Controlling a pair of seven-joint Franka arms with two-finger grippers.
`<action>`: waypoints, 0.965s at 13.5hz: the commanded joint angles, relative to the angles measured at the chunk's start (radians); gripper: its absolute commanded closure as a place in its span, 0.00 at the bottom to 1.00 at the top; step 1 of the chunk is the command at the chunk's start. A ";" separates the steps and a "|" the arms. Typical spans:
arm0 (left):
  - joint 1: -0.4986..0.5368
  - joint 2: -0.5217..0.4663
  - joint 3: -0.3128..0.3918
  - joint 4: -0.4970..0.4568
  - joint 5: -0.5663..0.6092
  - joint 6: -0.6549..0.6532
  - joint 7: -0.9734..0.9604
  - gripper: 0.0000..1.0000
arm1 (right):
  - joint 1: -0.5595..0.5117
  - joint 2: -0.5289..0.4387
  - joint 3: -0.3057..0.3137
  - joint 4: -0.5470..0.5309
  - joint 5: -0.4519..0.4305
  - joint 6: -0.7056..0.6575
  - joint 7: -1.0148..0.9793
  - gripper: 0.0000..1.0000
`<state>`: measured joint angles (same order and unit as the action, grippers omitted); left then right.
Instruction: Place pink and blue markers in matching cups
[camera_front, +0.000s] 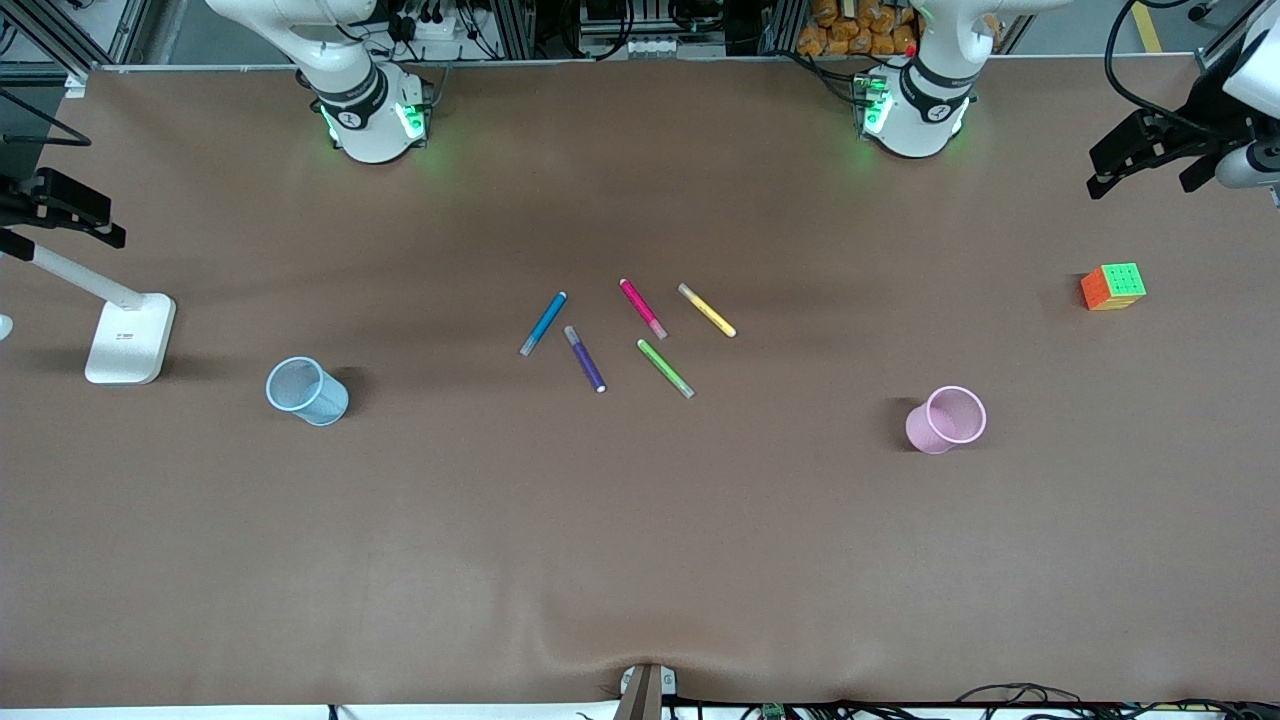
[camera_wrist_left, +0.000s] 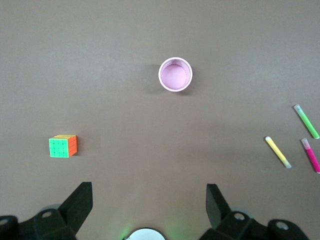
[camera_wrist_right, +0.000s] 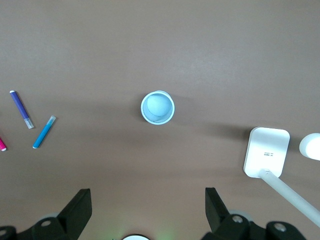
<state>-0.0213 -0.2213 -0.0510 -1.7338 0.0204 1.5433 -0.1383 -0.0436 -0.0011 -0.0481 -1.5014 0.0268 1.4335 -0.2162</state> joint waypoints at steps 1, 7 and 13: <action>0.009 0.014 -0.007 0.025 0.023 -0.038 0.009 0.00 | -0.010 0.012 0.002 0.024 0.015 -0.018 -0.002 0.00; 0.009 0.020 -0.007 0.025 0.021 -0.043 0.008 0.00 | -0.012 0.012 0.002 0.024 0.015 -0.018 -0.002 0.00; 0.009 0.036 -0.007 0.026 0.012 -0.035 0.009 0.00 | -0.010 0.012 0.002 0.024 0.015 -0.019 -0.002 0.00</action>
<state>-0.0212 -0.1961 -0.0510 -1.7334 0.0205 1.5236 -0.1383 -0.0437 0.0003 -0.0490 -1.5014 0.0268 1.4318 -0.2162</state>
